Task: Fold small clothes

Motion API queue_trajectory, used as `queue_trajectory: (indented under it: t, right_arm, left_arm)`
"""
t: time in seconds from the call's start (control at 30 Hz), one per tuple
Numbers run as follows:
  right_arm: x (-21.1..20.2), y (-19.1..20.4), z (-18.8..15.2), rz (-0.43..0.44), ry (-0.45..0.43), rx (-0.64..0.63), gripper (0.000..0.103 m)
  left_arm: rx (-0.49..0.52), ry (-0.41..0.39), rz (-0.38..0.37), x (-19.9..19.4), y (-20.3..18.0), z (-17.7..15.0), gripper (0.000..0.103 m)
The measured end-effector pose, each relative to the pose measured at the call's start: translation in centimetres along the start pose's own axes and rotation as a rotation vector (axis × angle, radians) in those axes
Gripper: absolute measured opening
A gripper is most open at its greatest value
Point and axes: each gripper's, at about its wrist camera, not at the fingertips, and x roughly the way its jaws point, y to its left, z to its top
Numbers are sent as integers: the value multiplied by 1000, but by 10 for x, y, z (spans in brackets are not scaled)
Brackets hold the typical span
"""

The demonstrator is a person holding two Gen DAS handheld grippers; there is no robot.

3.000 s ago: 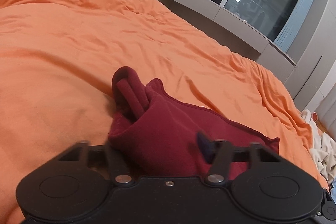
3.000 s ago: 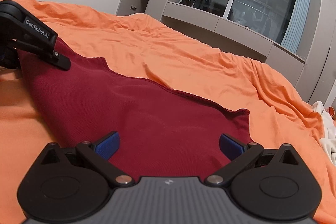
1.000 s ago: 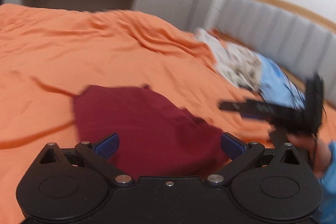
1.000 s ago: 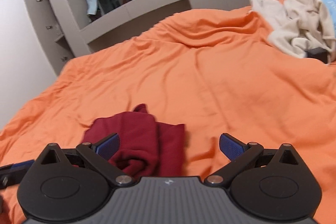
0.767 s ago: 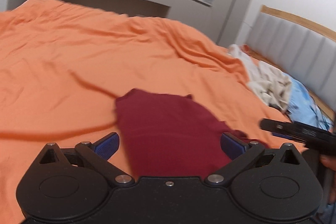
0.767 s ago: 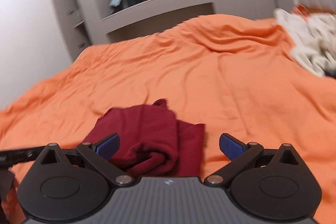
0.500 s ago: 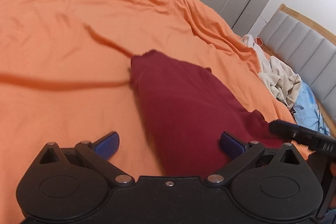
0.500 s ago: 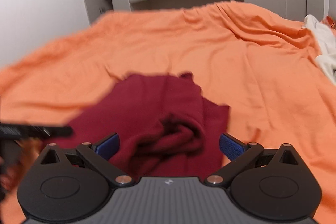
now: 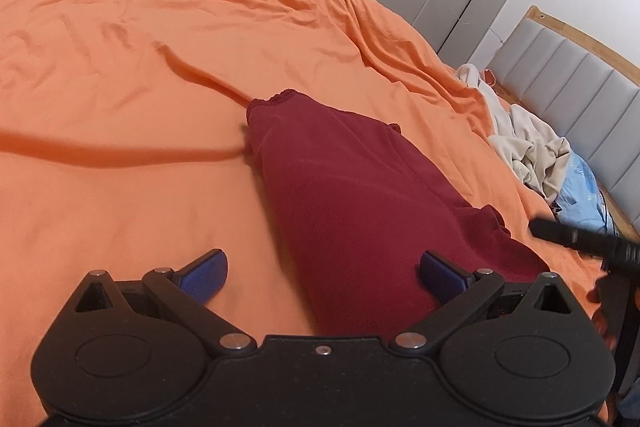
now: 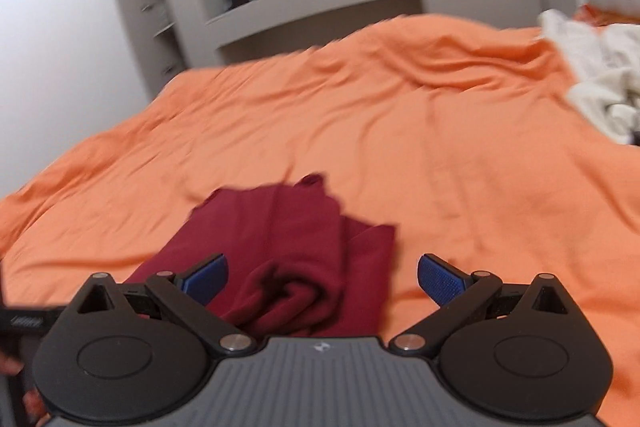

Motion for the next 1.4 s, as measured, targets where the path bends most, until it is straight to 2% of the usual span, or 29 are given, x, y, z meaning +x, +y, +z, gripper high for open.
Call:
queue_trajectory:
  t: [0.1,0.3,0.4,0.5,0.53,0.57,0.67,0.77,0.9,1.03,1.1,1.17,1.23,1.37,1.4]
  right_arm:
    - [4,-2,-1,-1,23,8,85]
    - [9,13,-7,-40,71,-136,76]
    - [21,21,-15,-40,97,-157,63]
    - [27,30,-17,-46,94,-203,37]
    - [26,33,-18,-39,93,-218,25]
    - [25,36,-18,-40,93,-237,19]
    - [19,44,-22,-64,104,-318,12]
    - [13,48,-24,-75,120,-379,9]
    - [12,50,-25,-75,147,-419,9]
    - [9,46,-21,-47,154,-401,11]
    - [3,41,-17,-38,137,-385,22]
    - [-4,35,-13,-52,109,-374,50]
    - [-9,29,-8,-55,74,-340,66]
    - [-10,15,0,-15,7,-199,84]
    - [-7,11,1,5,-6,-146,86]
  left_arm:
    - [2,-1,1,0,1,0,103]
    - [3,-3,2,0,1,0,103]
    - [5,-3,2,1,0,-1,103]
    - [10,-2,6,1,0,0,103]
    - [13,-3,7,1,-1,-1,103]
    - [14,-4,8,0,-1,-1,103]
    - [14,-5,8,0,-1,-1,103]
    - [14,-4,8,1,-2,-1,103]
    - [17,-5,7,1,-1,0,103]
    - [22,-5,7,1,-2,-1,103]
    - [20,-6,6,1,-1,-1,103]
    - [20,-6,6,1,-1,-1,103]
    - [20,-6,6,1,-1,-2,103]
    - [22,-6,6,1,-1,-2,103]
    - [23,-6,7,1,-1,-1,103]
